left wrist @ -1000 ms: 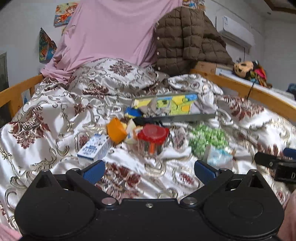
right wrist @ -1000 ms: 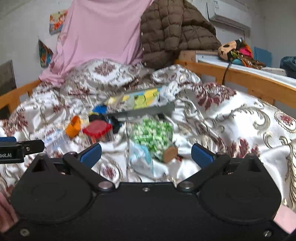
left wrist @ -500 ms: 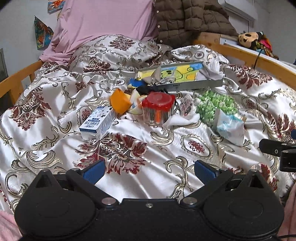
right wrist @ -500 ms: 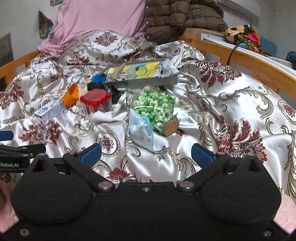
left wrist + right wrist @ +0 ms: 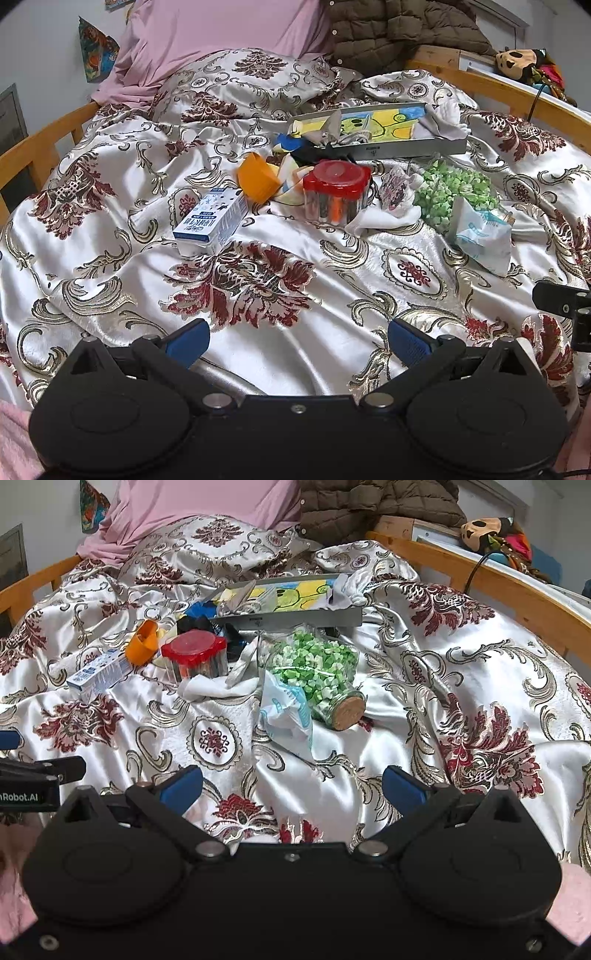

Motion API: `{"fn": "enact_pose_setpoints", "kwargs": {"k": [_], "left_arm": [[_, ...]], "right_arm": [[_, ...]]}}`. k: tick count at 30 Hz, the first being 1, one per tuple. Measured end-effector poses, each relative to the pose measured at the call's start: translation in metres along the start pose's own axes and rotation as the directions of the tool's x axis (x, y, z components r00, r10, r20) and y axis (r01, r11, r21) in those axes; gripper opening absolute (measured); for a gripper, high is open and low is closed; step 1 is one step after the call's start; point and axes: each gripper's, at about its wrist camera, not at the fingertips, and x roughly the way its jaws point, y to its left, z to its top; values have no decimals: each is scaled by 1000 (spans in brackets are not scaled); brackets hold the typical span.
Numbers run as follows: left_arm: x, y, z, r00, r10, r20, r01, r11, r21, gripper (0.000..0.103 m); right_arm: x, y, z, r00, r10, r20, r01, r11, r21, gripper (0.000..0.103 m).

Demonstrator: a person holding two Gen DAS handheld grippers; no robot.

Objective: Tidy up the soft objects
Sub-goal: 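Withdraw both tools back above the cluttered bed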

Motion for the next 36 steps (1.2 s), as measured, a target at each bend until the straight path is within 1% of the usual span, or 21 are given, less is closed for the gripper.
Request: {"fn": "enact_pose_setpoints", "kwargs": {"k": [29,36], "left_arm": [[12,3,3,999,2,-41,-3,1000,-31,102],[22,1,11,999,0,-36,0,1000,-9,102]], "right_arm": [[15,5,3,998,39,-39,-39,999,6,102],[23,4,6,996,67,-50,-66,997,30,102]]}}
